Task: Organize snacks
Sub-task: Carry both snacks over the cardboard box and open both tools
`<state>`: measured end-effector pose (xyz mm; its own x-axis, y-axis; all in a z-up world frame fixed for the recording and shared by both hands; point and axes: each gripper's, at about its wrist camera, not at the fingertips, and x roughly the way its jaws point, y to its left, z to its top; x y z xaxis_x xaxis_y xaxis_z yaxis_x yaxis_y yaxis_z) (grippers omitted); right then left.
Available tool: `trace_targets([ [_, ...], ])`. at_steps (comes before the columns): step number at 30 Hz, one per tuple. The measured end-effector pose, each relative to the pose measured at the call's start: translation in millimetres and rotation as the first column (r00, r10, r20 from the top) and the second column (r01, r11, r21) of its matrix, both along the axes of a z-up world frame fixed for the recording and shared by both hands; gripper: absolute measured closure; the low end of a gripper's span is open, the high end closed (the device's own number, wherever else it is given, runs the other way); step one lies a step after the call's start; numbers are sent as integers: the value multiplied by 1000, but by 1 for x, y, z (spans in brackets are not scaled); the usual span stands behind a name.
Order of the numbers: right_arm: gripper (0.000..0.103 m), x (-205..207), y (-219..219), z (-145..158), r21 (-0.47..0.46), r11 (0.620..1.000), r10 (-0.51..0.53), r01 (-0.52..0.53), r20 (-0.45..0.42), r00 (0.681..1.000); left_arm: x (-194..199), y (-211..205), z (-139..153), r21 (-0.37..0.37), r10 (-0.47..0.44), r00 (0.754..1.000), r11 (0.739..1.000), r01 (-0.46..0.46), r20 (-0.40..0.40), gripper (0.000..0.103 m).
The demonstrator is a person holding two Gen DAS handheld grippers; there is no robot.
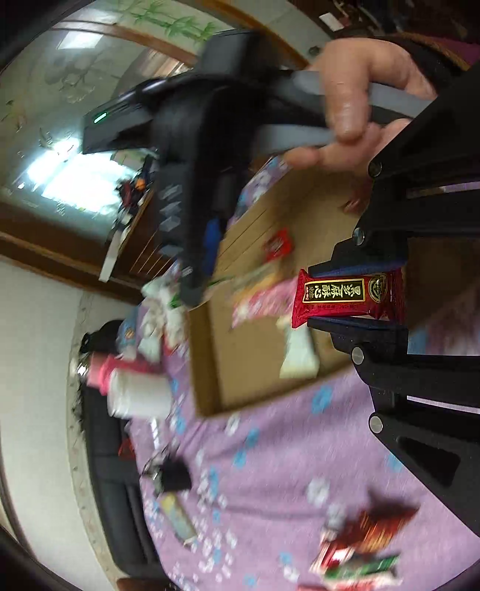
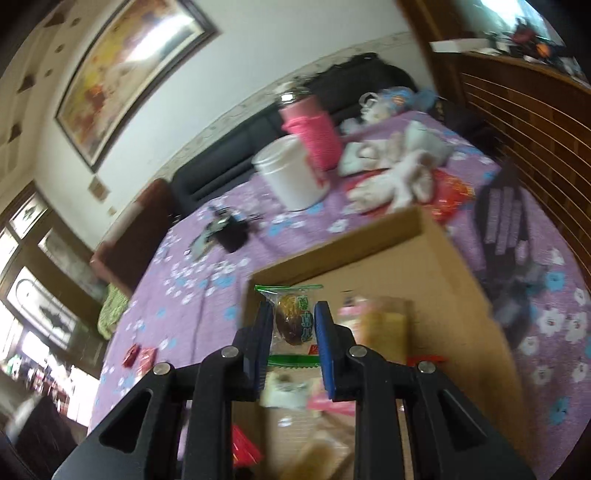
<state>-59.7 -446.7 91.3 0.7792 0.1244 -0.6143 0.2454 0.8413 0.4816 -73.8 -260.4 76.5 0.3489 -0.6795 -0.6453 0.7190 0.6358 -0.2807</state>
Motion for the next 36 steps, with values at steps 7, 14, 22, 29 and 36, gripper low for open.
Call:
trace_targets([
  [7,80,0,-19,-12,-42,996,-83,80,-78,993,-17,-15,-16,33,-74,997,997,74,-2,84],
  [14,80,1,-24,-23,-33,995,-99,96,-112,989,-18,-12,-22,54,-80,997,995,79,7,84],
  [22,79,-3,-14,-7,-55,996,-70,68,-38,997,-16,-15,-27,65,-82,997,995,82,-10,84],
  [29,74,-11,-8,13,-76,995,-58,62,51,997,-15,-17,-30,60,-90,996,994,91,-20,82],
  [36,36,-29,-10,32,-88,987,-117,136,189,975,-21,-10,-17,6,-77,996,997,77,42,54],
])
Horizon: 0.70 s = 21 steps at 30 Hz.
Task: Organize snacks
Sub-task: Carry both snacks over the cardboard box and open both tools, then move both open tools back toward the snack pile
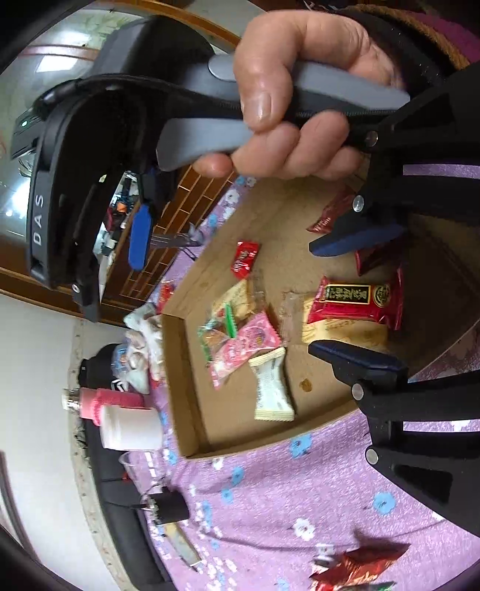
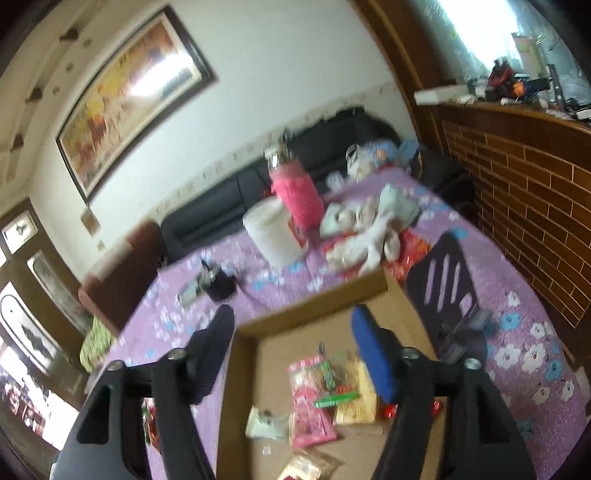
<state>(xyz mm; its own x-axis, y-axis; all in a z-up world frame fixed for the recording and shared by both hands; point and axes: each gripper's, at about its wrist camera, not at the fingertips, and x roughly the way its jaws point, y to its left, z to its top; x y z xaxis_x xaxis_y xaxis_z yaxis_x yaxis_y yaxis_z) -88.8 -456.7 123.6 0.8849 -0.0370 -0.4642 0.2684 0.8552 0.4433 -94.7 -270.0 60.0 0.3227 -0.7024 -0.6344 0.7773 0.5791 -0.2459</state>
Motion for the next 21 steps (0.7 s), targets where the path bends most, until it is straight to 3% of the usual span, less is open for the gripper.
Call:
trace_targets([
  [3,26,-5,-5,7,28,1000,-13,12,28,1000,0,3,3,-6,16,1000,1000,-16,13,54],
  [5,12,-8,-10,12,73,997,-26,23,34,999,3,6,5,-18,38,999,999,-38,10,54],
  [10,10,-17,-18,20,142,990,-34,26,51,998,14,17,9,-43,97,995,994,-97,-16,54],
  [13,7,-22,-13,27,114,994,-7,-4,97,995,18,28,14,-79,123,992,989,-126,-41,54],
  [15,7,-24,-9,27,91,995,-49,41,92,995,17,40,22,-136,150,987,978,-156,-54,54],
  [18,7,-27,-1,25,24,983,-182,181,78,980,1,51,37,-188,245,969,954,-235,30,54],
  [21,7,-36,9,18,44,953,-302,299,105,948,-20,56,46,-236,356,923,919,-317,145,54],
])
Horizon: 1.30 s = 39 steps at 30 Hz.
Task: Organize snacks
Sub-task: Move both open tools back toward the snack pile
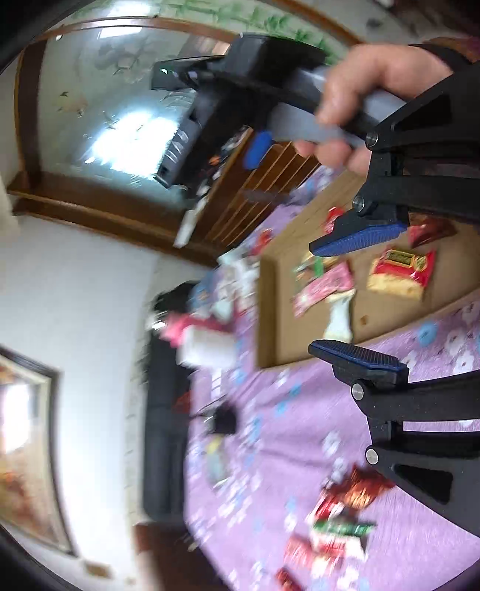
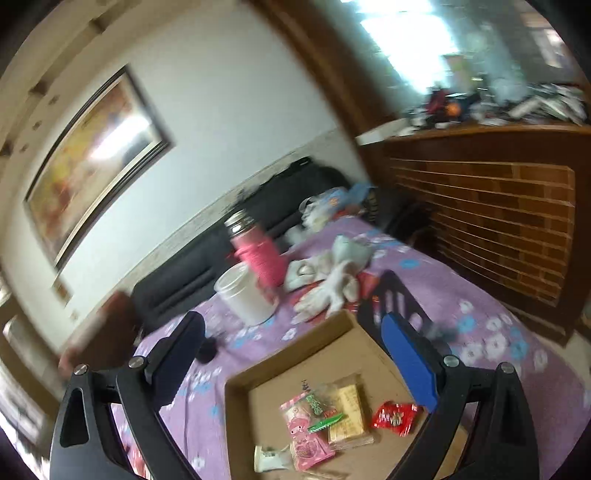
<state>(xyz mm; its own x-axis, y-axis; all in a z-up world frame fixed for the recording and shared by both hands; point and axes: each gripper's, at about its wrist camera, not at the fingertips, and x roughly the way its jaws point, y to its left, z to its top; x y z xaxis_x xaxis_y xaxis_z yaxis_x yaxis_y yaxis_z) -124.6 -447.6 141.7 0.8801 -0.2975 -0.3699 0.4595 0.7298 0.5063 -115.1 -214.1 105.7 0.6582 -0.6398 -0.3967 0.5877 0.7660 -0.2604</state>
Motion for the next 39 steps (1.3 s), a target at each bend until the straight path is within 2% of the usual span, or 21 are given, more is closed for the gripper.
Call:
trace_targets([
  [2,7,-1,7,-3,8,999,-41,42,-9,999,-10,-2,-1,16,35,998,999,-36,46,54],
  [5,7,-12,18,-9,40,996,-84,82,56,995,-16,-5,-4,39,48,996,998,-52,80,55],
  [10,7,-21,22,-8,27,993,-120,118,96,988,-3,3,-8,-12,83,996,997,-82,23,56],
  [15,7,-18,18,-11,49,994,-103,99,82,991,-3,-2,-7,41,80,995,996,-82,52,56],
  [19,7,-24,16,-11,69,991,-120,112,109,987,3,0,-12,-3,35,999,999,-35,-30,55],
  [21,7,-25,17,-10,51,991,-131,126,116,984,6,2,-12,-52,-20,995,999,15,-96,55],
  [25,7,-31,16,-9,53,987,-157,150,143,977,7,4,-9,-110,-81,986,992,65,-147,55],
  [30,7,-38,17,-7,54,986,-167,160,179,970,5,5,-7,-231,-206,957,960,158,-203,56],
  [31,7,-39,18,-6,49,987,-159,152,183,970,3,4,-5,-227,-208,959,960,162,-191,56],
  [34,7,-38,16,-3,48,991,-129,122,185,974,-4,1,5,-155,-199,976,971,184,-87,53],
  [35,7,-34,12,-3,63,995,-84,74,179,980,-4,0,7,-133,-180,982,976,170,-65,51],
  [38,7,-24,6,-4,118,991,41,-64,191,981,2,4,8,-64,-51,999,997,52,13,48],
  [39,7,-18,5,-7,144,982,92,-121,191,977,9,6,6,-59,-17,1000,998,17,2,48],
])
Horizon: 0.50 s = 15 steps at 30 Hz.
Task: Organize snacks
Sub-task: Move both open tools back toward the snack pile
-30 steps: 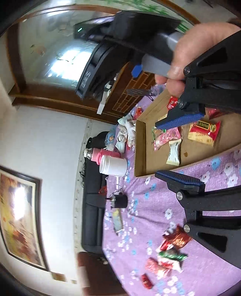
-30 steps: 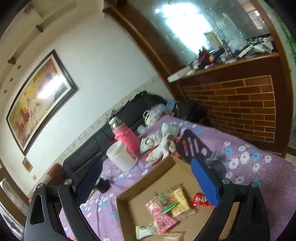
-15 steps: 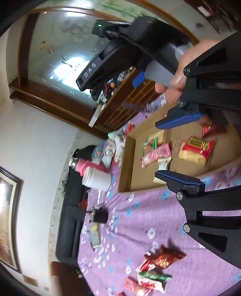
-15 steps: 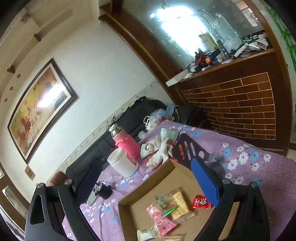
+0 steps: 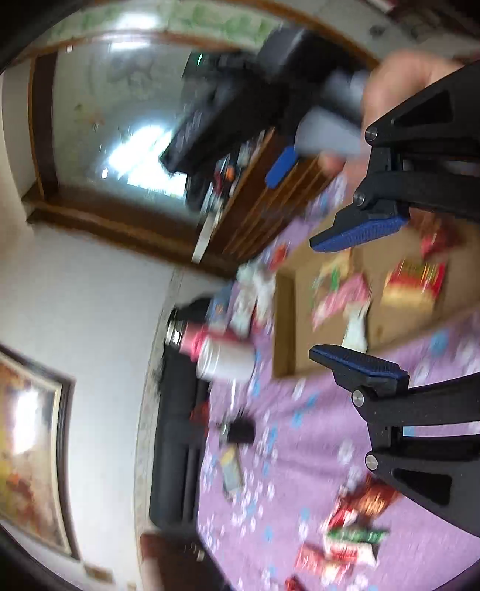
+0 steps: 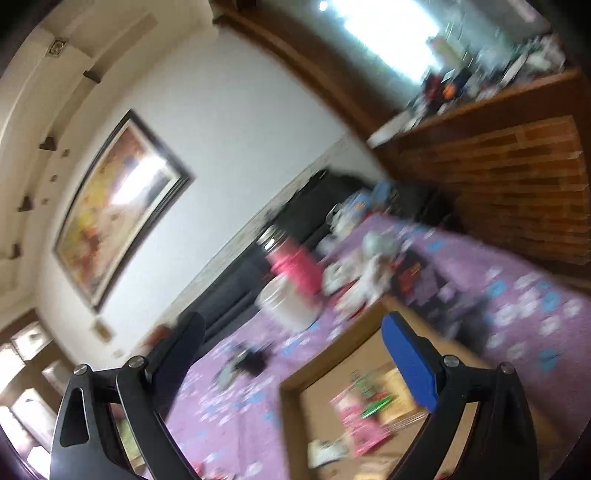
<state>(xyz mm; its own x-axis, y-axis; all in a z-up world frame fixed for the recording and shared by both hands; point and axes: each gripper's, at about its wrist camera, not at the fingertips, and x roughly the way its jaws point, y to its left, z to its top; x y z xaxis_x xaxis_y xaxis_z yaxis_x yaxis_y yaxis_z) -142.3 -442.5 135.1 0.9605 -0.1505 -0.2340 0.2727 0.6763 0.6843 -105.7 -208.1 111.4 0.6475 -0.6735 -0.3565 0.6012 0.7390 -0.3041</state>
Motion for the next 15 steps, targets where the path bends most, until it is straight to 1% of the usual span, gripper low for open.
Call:
trace_targets([
  [1,7,5,0,-3,25,999,47,-47,1,999,6,1,-2,5,18,1000,1000,-18,-16,48],
  [2,7,11,-1,-9,75,992,100,-100,8,995,14,4,-6,2,37,998,999,-37,-40,47],
  [3,7,14,-1,-15,121,984,128,-130,24,992,20,7,-8,-2,58,997,998,-58,-57,44],
  [4,7,18,-2,-22,179,971,156,-159,33,987,25,10,-10,7,88,994,996,-88,-64,44],
  [5,7,23,-5,-32,269,943,193,-196,40,980,30,12,-12,20,109,992,994,-108,-64,44],
  [7,7,28,-5,-42,344,906,234,-247,80,969,39,11,-17,47,131,988,991,-128,-78,44],
  [9,7,31,0,-42,336,900,262,-279,95,960,44,10,-25,70,133,985,990,-125,-107,44],
  [10,7,31,3,-40,329,896,271,-297,122,955,48,9,-28,77,129,984,990,-120,-125,44],
  [13,6,30,15,-33,291,886,310,-360,207,928,51,11,-34,61,122,980,992,-113,-157,44],
  [15,6,28,20,-28,269,887,323,-376,223,920,52,13,-33,49,126,980,992,-119,-155,44],
])
